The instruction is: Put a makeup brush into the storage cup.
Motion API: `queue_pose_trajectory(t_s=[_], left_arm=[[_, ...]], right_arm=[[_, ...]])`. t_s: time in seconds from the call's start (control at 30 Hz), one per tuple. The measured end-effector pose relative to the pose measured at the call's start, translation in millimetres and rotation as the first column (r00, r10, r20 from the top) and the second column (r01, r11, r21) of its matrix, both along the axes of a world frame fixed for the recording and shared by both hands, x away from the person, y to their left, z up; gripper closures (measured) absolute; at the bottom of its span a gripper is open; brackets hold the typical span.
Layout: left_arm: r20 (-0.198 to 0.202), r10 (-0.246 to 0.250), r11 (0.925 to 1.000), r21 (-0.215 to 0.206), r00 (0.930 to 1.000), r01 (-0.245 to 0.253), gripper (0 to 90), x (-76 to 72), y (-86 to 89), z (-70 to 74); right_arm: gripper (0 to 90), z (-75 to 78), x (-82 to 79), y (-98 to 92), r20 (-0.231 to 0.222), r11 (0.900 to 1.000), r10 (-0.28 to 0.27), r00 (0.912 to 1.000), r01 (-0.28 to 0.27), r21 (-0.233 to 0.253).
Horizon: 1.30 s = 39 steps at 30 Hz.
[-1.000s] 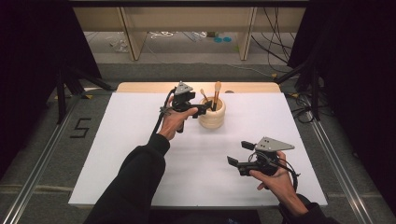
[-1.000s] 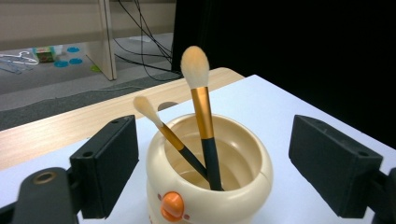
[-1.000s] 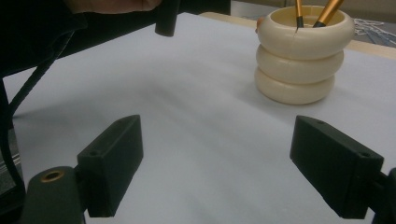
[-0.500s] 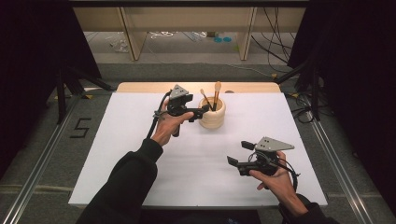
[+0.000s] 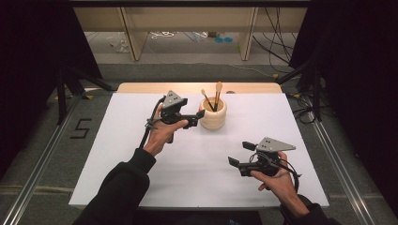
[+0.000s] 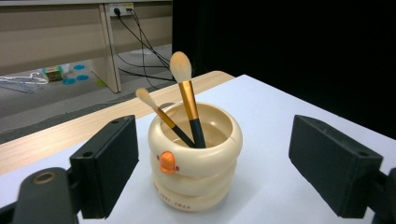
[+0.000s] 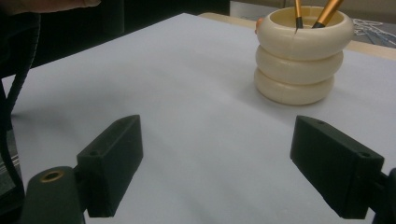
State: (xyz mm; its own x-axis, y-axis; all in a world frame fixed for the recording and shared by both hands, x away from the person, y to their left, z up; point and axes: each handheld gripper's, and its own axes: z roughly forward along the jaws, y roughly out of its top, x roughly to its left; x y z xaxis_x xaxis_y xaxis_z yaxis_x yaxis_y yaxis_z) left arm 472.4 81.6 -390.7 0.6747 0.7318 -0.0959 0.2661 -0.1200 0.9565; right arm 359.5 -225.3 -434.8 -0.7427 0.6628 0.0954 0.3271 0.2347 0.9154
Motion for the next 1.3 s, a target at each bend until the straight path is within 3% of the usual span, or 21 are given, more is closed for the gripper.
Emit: queue_pose_trajectory(t_s=[0.07,0.2,0.27,0.33,0.4,0.5,0.9,1.0,1.3], left_arm=[[0.006,0.002,1.0000,-0.003,1.0000,-0.002,15.7,-3.8,3.2,0.5],[0.016,0.007,1.0000,-0.001,0.9998,-0.007,15.7,-9.4,8.8,1.0],[0.016,0.006,0.9999,0.010,0.9999,-0.006,15.7,-10.9,9.8,0.7],[0.016,0.004,1.0000,0.002,0.9999,-0.004,15.7,-12.2,10.3,0.7],[0.020,-0.001,1.0000,0.000,0.9998,0.001,15.7,-14.1,10.7,1.1],[0.022,-0.008,1.0000,-0.001,0.9997,0.008,15.7,-17.4,11.3,2.0],[0.029,-0.014,0.9999,0.006,0.9995,0.014,15.7,-29.8,16.0,0.6],[0.030,-0.017,0.9998,0.010,0.9994,0.017,15.7,-32.7,16.5,-0.2],[0.025,-0.030,0.9995,0.012,0.9992,0.030,15.7,-41.4,17.4,-4.9]], right_arm=[[17.7,0.3,-1.1,0.6,-0.025,1.000,0.004,0.9997,-0.004,0.007],[17.7,-0.1,0.0,0.0,0.003,1.000,0.000,1.0000,0.000,0.000],[17.7,0.3,-1.1,0.5,-0.026,1.000,0.003,0.9997,-0.003,0.007],[17.7,0.0,0.0,0.0,0.005,1.000,0.000,1.0000,0.000,0.000],[17.6,0.3,-1.1,0.7,-0.025,1.000,0.004,0.9997,-0.003,0.007],[17.5,0.0,0.0,0.1,0.005,1.000,-0.001,1.0000,0.001,0.000],[17.4,0.3,-0.3,0.1,0.003,1.000,-0.001,1.0000,0.001,0.002],[17.3,1.8,-1.6,-0.5,-0.015,1.000,-0.007,0.9999,0.007,-0.007],[17.4,1.6,-1.3,-0.7,-0.004,1.000,-0.005,1.0000,0.005,-0.007]])
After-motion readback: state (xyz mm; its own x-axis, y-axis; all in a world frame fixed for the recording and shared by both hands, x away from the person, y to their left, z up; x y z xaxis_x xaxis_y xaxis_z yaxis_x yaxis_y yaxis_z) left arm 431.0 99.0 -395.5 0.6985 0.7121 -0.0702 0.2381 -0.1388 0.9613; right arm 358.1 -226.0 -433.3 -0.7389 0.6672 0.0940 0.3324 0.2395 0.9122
